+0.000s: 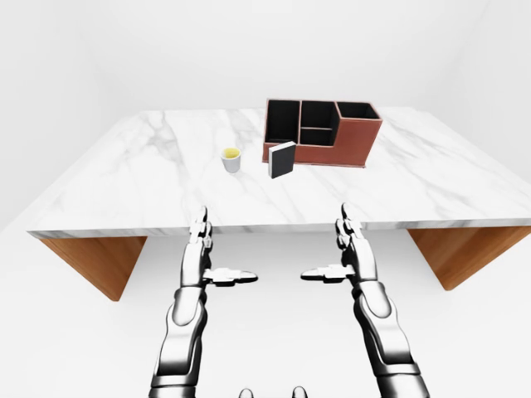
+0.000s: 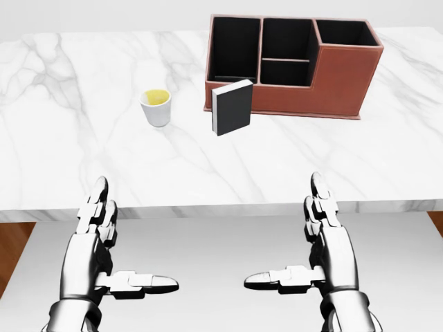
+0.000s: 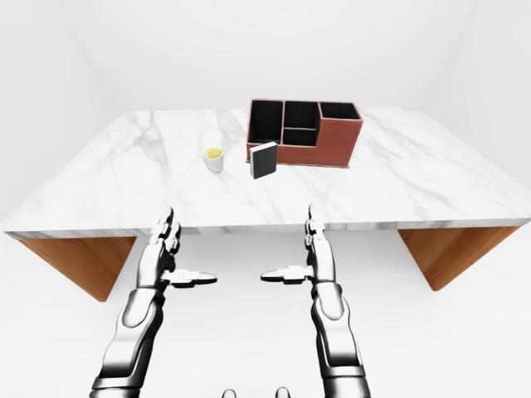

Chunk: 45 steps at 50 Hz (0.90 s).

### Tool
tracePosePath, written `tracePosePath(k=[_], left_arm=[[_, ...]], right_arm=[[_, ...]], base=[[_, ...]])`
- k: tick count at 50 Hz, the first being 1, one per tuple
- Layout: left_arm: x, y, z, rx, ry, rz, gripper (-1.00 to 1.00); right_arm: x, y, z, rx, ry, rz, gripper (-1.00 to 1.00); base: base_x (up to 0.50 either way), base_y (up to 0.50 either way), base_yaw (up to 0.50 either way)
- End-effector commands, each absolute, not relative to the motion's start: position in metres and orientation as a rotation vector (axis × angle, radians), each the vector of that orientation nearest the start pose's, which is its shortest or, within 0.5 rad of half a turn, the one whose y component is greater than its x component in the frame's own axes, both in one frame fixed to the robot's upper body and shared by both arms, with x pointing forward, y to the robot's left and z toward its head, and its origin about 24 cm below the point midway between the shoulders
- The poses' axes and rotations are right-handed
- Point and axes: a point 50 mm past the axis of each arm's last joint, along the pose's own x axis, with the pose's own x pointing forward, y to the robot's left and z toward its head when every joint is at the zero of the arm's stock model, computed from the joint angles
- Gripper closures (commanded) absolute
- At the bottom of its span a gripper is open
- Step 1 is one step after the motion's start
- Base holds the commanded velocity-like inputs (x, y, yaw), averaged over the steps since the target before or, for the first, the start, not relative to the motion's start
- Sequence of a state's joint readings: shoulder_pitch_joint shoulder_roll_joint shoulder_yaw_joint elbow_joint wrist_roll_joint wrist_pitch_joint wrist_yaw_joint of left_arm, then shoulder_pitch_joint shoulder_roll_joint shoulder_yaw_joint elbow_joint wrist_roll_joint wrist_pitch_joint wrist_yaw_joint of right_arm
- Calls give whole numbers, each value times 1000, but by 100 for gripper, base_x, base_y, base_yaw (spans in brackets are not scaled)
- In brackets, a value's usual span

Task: Pick up the book and place it in the caddy.

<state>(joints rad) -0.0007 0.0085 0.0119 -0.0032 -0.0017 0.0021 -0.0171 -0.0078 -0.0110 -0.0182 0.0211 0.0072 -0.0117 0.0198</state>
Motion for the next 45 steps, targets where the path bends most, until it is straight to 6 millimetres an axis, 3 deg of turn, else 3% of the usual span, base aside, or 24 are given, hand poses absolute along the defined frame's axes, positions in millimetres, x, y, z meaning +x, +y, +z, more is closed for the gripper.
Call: tracePosePath(k=[1, 19, 37, 45], left_arm=[[254, 158, 45, 28, -9, -16, -100], [259, 162, 53, 56, -21, -23, -100], [274, 173, 100, 153, -170, -68, -100], [284, 173, 126, 230, -258, -89, -100]], right_arm=[[259, -162, 34, -14, 8, 15, -100], [265, -161, 35, -63, 7, 35, -100], [275, -167, 74, -156, -63, 60, -100], [279, -163, 110, -239, -204, 84, -100]], base=[[0, 0, 0], [0, 0, 0], [0, 0, 0], [0, 0, 0]])
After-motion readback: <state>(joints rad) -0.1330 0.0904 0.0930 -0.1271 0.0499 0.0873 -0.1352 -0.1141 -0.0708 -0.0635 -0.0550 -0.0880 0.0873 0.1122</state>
